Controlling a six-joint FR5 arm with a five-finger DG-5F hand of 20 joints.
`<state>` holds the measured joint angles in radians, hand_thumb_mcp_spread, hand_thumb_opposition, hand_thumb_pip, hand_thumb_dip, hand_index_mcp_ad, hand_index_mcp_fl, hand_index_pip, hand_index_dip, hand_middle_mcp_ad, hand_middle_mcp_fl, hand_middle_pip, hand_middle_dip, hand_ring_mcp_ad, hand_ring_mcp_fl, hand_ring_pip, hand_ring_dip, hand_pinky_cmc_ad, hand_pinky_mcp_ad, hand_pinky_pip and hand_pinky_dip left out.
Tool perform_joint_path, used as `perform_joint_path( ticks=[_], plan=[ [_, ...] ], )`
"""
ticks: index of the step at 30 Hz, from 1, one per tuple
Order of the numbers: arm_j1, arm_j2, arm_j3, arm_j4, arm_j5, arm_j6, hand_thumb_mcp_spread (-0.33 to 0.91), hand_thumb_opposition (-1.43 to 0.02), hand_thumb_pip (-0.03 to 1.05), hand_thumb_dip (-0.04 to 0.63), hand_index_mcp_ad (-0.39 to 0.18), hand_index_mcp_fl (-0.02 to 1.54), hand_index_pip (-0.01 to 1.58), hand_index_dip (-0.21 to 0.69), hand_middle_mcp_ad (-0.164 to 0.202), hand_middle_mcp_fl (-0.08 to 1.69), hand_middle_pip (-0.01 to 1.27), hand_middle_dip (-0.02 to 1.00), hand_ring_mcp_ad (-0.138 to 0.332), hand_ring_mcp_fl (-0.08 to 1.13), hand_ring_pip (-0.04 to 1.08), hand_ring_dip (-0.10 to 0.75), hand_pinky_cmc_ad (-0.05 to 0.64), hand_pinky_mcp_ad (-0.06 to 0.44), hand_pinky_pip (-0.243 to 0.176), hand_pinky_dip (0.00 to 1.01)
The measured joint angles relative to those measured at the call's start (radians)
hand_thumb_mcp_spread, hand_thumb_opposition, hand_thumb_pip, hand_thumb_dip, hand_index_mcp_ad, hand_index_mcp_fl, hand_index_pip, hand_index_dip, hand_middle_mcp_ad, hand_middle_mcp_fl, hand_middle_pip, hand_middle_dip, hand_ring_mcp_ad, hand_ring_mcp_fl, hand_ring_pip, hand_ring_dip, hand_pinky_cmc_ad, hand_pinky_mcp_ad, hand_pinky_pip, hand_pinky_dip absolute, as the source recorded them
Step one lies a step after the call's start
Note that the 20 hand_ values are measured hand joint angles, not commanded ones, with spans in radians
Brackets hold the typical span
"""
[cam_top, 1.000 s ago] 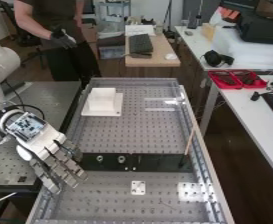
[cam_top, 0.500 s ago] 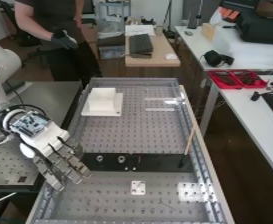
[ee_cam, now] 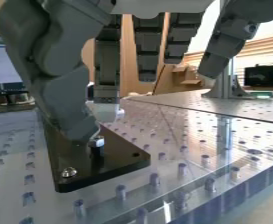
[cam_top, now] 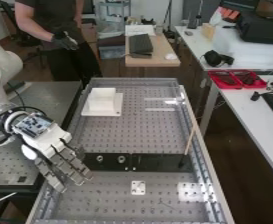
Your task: Grab the smaller nut and place it in the white container
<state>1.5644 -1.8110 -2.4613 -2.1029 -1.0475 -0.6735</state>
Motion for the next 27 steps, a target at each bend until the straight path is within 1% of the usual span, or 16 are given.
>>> perform_joint_path(
  ticks=[1,3,9,16,27],
  plan=[
    [-0.001,-0.002,0.002,-0.001,-0.004,-0.004,0.41,-0.86,0.68,0.274,-0.124,0.14,1.54,0.126,0.086,0.21,0.14,0.22,0.08,0.01,0.12,0.066,0.377,0.239,0.005,0.25],
    [-0.001,-0.004,0.004,-0.004,-0.007,-0.008,0.42,-0.86,0.68,0.274,-0.126,0.15,1.54,0.126,0.08,0.21,0.14,0.22,0.08,0.01,0.12,0.066,0.377,0.239,0.005,0.25],
    [0.008,-0.004,0.003,-0.006,0.005,-0.02,0.42,-0.86,0.68,0.274,-0.126,0.16,1.54,0.126,0.084,0.22,0.14,0.22,0.08,0.01,0.12,0.066,0.377,0.239,0.005,0.25],
    [0.018,-0.007,-0.001,-0.008,0.017,-0.017,0.42,-0.86,0.68,0.274,-0.126,0.17,1.54,0.126,0.084,0.22,0.14,0.22,0.08,0.01,0.12,0.066,0.377,0.239,0.005,0.25],
    [0.013,-0.009,-0.001,-0.005,0.014,-0.015,0.42,-0.86,0.69,0.271,-0.122,0.17,1.54,0.126,0.084,0.22,0.14,0.22,0.08,0.02,0.12,0.066,0.377,0.239,0.005,0.25]
  ],
)
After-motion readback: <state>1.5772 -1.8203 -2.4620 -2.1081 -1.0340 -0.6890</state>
